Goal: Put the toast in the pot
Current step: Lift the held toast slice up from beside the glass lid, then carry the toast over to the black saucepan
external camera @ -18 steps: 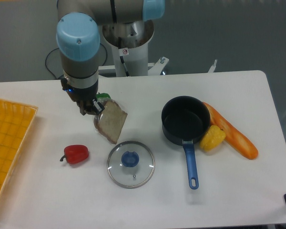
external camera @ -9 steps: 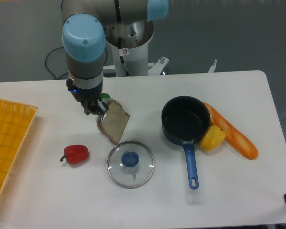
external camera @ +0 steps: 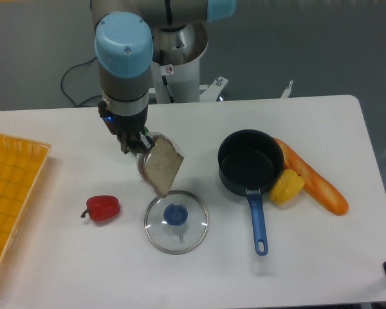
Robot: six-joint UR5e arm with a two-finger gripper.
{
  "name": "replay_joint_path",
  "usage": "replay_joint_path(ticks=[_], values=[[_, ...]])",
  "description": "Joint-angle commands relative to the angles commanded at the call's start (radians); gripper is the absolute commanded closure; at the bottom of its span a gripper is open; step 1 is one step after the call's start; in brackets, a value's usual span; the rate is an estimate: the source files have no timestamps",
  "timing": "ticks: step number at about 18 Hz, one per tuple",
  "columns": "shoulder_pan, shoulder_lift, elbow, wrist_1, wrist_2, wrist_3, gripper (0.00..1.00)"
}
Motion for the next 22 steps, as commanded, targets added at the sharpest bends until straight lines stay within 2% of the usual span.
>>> replay_joint_path(ticks=[5,11,13,20,22], values=[[0.095,0.017,-0.002,-0.067,0.002,0.146,1.00],[0.198,0.031,-0.002,-0.100,0.012,0.264,1.00],[0.230,0.034,0.002,-0.127,0.014,0.307,1.00],[0.295,0.034,-0.003,-0.156,0.018,0.399,1.00],[0.305,0.034,-0.008,-0.164,0.050,0.433,1.00]])
